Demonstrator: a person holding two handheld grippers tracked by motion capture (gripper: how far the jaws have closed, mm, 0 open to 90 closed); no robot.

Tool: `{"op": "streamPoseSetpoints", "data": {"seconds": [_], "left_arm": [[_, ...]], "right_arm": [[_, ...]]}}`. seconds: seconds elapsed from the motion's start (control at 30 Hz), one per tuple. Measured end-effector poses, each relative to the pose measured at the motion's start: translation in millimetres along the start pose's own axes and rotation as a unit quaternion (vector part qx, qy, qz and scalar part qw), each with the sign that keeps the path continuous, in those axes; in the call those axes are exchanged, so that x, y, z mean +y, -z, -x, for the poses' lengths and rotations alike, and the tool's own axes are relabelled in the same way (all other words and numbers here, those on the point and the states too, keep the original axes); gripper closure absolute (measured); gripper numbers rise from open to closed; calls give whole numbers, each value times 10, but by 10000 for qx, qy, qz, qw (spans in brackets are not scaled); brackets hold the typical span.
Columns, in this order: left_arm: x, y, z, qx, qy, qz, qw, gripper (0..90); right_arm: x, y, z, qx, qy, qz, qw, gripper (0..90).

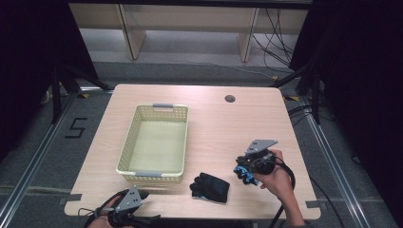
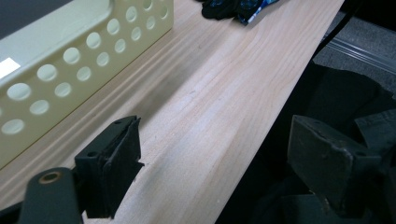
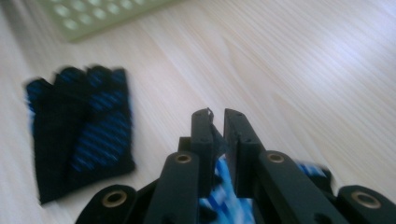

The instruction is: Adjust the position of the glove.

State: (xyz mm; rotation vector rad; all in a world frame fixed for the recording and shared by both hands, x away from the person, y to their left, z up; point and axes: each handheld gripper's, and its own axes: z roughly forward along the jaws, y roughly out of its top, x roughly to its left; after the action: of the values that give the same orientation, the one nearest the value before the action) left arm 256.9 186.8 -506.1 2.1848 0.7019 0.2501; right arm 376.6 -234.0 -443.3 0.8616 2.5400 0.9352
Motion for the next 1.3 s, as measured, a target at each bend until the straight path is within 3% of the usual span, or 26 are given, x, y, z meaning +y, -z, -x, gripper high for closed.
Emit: {"op": "streamPoseSetpoints", "data": {"seconds": [0.03,0.07,0.1,0.23,0.33,0.37,0.4,0.43,0.57,0.6,0.63,0.67,0.7,0.8,0.83,0.87,0.9,0.93,0.97,1.03,1.07,1.1,1.2,1.23,1.3], "left_arm": [[-5,4,11,33,42,-37,10000,170],[-2,8,2,57,-38,-83,9999,170],[-1,2,12,57,7,-27,10000,170],[0,10,8,-7,-6,-57,10000,170],[3,14,25,13,64,62,10000,170],[5,28,9,31,-62,-51,10000,170],[2,23,22,-13,6,-3,10000,170],[7,27,9,6,-144,3,9999,169],[4,24,25,18,-59,-15,10000,169],[4,25,24,22,-58,-15,10000,169],[3,12,42,-8,65,95,9999,169],[4,18,32,16,8,46,10000,169],[4,18,34,11,20,58,10000,169],[3,12,35,1,42,52,10000,169],[9,20,12,11,-168,-21,9999,169],[11,28,4,14,-222,-70,9997,169],[2,17,31,-4,-6,-10,10000,169],[3,20,28,3,-36,-25,10000,169],[2,11,40,-7,72,65,10000,169],[3,12,34,16,34,44,10000,169],[5,18,20,34,-85,-8,10000,169],[1,7,28,29,1,-23,10000,169],[5,15,19,39,-75,-78,9999,169],[4,9,23,-8,-46,-39,10000,169],[1,8,24,27,-31,-60,10000,169]], "right_arm": [[-80,40,51,-224,-184,-2,9996,884],[-80,40,51,-224,-184,-2,9996,884],[-173,71,107,-404,-377,-185,9983,900],[-336,79,158,-599,-652,-381,9953,900],[-386,113,150,-555,-798,-530,9939,900],[-417,118,152,-613,-761,-526,9938,900],[-441,131,143,-619,-799,-574,9932,900],[-490,158,129,-623,-825,-704,9921,900],[-580,142,54,-587,-949,-800,9905,900],[-618,126,42,-567,-863,-843,9911,900],[-646,123,29,-537,-886,-892,9906,900],[-682,115,19,-515,-905,-907,9904,900],[-719,92,-7,-532,-949,-768,9911,900],[-730,86,-22,-427,-932,-756,9919,900],[-731,48,-44,-378,-884,-847,9918,900],[-731,48,-44,-378,-884,-847,9918,900],[-730,15,-63,-363,-901,-801,9920,900],[-723,-5,-75,-324,-881,-803,9923,900],[-693,-38,-104,-294,-964,-765,9920,900],[-683,-50,-97,-281,-832,-770,9932,900],[-669,-67,-104,-274,-821,-757,9934,900],[-628,-120,-127,-255,-841,-686,9938,900],[-565,-175,-124,-235,-799,-678,9942,900],[-528,-215,-131,-211,-934,-569,9938,900],[-417,-296,-90,-219,-868,-629,9940,900]]}}
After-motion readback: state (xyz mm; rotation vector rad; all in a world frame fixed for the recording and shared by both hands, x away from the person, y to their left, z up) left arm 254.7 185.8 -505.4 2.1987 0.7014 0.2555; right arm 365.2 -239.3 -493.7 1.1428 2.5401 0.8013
